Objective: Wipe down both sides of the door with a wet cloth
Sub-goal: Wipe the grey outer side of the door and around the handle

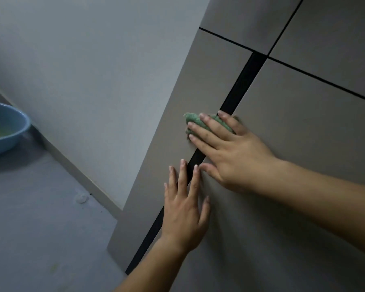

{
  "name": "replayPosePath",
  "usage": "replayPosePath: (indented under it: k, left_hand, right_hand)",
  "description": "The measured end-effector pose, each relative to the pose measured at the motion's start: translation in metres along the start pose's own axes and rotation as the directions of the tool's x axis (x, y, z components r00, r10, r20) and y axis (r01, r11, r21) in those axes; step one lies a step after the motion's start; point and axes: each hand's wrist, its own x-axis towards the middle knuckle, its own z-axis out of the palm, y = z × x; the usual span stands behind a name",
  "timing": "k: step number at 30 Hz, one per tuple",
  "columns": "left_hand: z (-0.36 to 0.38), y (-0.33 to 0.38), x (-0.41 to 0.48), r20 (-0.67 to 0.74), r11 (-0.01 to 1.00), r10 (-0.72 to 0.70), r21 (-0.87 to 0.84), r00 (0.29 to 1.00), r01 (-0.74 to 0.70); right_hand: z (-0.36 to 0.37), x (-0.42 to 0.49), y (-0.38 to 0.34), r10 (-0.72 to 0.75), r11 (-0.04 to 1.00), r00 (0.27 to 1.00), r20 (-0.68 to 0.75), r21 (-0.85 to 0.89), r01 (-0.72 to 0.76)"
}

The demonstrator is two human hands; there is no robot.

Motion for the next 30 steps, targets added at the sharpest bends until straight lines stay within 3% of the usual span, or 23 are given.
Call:
replayPosePath:
  k: [9, 16, 22, 30]
  left_hand:
    - [0.016, -0.012, -0.006, 0.0, 0.998, 0.026, 0.059, 1.0, -0.026]
    - [0.023, -0.018, -0.009, -0.016, 0.996, 0.065, 0.063, 0.998, -0.064]
    - [0.018, -0.025, -0.012, 0.016, 0.991, 0.09, 0.103, 0.996, -0.091]
    - [0.018, -0.025, -0.024, 0.05, 0.992, 0.065, 0.103, 0.997, -0.07]
  right_hand:
    - [-0.025, 0.095, 0.009, 0.05, 0.998, 0.999, 0.01, 0.044, -0.05]
    - [0.014, -0.045, 0.008, -0.086, 0.992, 0.995, 0.046, -0.087, 0.09]
    - [0.008, -0.001, 0.0, -0.013, 0.997, 1.0, 0.011, -0.076, 0.014]
    - [0.051, -0.13, -0.017, -0.29, 0.957, 0.957, -0.008, 0.004, 0.291]
